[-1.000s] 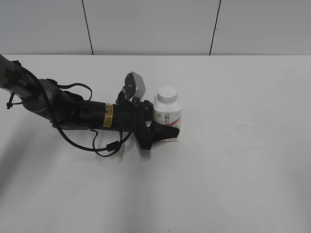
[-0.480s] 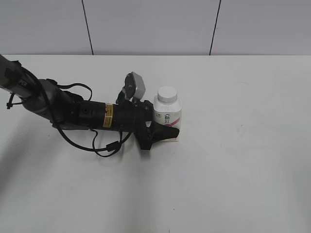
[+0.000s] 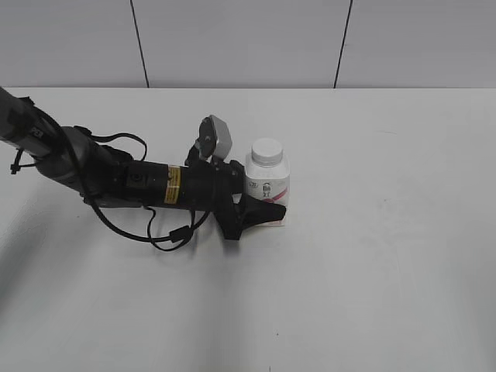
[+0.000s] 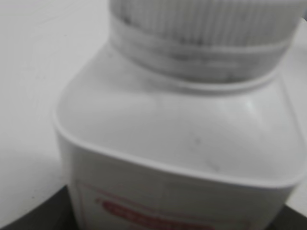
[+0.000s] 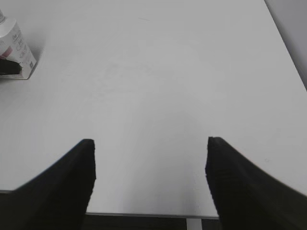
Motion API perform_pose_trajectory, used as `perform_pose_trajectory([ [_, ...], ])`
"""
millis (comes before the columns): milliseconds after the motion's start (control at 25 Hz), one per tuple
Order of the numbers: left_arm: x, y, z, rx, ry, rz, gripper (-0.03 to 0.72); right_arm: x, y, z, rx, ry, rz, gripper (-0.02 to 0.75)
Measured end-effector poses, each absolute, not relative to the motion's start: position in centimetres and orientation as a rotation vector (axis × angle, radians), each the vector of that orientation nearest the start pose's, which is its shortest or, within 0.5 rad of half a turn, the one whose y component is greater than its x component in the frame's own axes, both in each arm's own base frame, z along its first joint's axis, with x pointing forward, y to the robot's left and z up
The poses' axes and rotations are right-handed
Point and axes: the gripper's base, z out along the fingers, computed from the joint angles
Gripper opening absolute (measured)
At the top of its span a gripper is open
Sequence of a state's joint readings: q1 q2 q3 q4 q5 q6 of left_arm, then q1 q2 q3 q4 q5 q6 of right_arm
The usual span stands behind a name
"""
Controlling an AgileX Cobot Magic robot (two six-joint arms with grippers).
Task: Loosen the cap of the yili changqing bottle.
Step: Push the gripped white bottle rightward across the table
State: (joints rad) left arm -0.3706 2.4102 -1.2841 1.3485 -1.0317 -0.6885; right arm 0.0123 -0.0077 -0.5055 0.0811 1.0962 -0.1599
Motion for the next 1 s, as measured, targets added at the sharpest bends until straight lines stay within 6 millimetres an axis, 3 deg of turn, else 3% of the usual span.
perform_pose_trajectory([
  [320,36.5,-22.3,4.6,1.304,1.614,-1.030,0.430,-1.0,1.3,28.6,-0.176,2.020,0.112,0.565],
  [520,36.5,-22.3,4.6,1.312,1.604,-1.023,0.430,1.1,1.4,30.0,-0.149,2.113,0.146,0.565],
  [800,36.4,-22.3,4.6,1.337,1.572,-1.002,0.430,8.2,1.7,32.0,-0.099,2.439,0.221,0.565],
  [1000,36.4,-22.4,4.7,1.349,1.557,-0.994,0.430,15.8,2.4,32.8,-0.044,2.659,0.349,0.565],
])
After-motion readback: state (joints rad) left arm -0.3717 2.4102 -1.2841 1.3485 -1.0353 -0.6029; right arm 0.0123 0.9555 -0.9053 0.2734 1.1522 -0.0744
